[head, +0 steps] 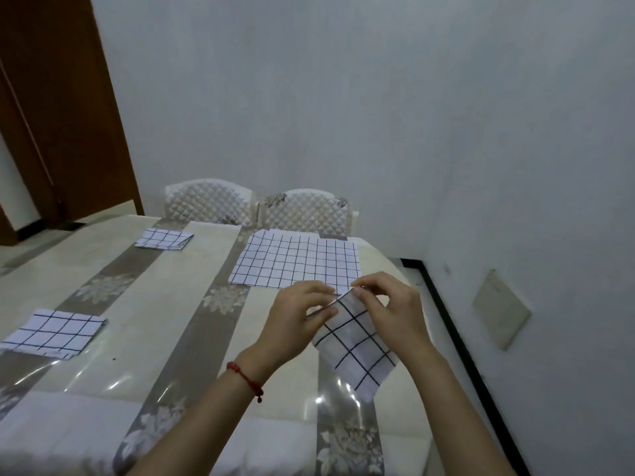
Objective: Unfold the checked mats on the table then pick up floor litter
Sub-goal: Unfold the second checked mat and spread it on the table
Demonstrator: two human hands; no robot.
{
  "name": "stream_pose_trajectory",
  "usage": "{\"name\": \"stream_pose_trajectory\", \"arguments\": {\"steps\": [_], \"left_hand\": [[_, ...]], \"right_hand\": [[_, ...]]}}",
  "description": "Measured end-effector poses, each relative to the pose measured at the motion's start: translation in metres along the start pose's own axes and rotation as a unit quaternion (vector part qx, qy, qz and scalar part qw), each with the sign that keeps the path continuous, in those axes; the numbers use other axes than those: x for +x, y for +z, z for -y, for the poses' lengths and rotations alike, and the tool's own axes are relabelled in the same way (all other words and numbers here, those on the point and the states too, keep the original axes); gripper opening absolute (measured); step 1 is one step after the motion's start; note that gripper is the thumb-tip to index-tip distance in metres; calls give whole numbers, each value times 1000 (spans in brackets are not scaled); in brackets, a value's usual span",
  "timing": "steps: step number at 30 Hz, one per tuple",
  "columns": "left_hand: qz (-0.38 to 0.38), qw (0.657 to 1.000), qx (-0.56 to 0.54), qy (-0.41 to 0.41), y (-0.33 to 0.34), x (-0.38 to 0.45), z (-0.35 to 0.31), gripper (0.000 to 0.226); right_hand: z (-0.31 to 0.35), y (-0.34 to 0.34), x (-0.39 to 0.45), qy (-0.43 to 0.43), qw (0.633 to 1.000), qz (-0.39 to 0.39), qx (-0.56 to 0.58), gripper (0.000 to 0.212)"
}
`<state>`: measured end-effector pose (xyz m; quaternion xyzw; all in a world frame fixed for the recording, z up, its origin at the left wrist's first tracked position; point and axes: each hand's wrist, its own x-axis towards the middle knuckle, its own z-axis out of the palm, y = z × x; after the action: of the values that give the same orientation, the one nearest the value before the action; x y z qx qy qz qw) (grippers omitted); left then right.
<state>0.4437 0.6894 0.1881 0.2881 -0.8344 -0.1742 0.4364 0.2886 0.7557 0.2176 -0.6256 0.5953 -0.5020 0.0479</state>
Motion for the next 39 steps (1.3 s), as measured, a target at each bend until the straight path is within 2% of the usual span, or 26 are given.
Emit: {"name": "stream_pose_trajectory", "arguments": {"steps": [4, 7, 9, 13, 15, 17, 19, 21, 23, 25, 27, 29, 31, 33, 39], "left_hand": [[-17, 993, -65, -95, 0, 9, -4, 13], [-50, 981, -114, -151, -5, 15, 0, 22], [-82, 967, -154, -183, -11, 20, 5, 23], [-165, 935, -212, -232, -18, 22, 17, 25], [-175, 922, -220, -265, -16, 20, 22, 27], [-180, 910, -209, -310, -13, 18, 25, 8], [-177, 914, -146, -336, -7, 14, 25, 35], [-161, 930, -111, -311, 0, 10, 18, 40], [-116, 947, -109, -278, 10, 4, 4, 21], [-75, 946, -149, -277, 16, 1, -8, 1], [-45, 916, -243, -314, 19, 1, -14, 16], [-13, 856, -347, -384, 15, 6, -19, 31], [-7, 814, -401, -419, 10, 8, -19, 45], [-20, 797, -429, -424, 6, 10, -17, 47], [-32, 786, -447, -425, 6, 11, -7, 19]], "right_hand": [[-5, -9, 1, 89, 993, -2, 76, 27], [-20, -21, -3, 179, 973, 94, 107, 7], [-29, -28, -9, 225, 952, 151, 145, 8], [-38, -31, -14, 267, 926, 112, 243, 9], [-36, -26, -11, 268, 926, 83, 251, 10], [-33, -20, -5, 270, 931, 61, 240, 9], [-28, -13, 0, 271, 933, 46, 231, 9], [-23, -6, 5, 255, 943, 29, 212, 20], [-21, 3, 7, 226, 958, 25, 176, 31], [-18, 12, 6, 198, 968, 40, 147, 32], [-15, 19, 4, 173, 976, 58, 118, 33], [-13, 23, 2, 157, 981, 77, 83, 32], [-13, 23, 0, 148, 983, 92, 50, 26], [-16, 22, -1, 139, 985, 96, 37, 28], [-17, 22, -4, 135, 984, 104, 57, 38]]}}
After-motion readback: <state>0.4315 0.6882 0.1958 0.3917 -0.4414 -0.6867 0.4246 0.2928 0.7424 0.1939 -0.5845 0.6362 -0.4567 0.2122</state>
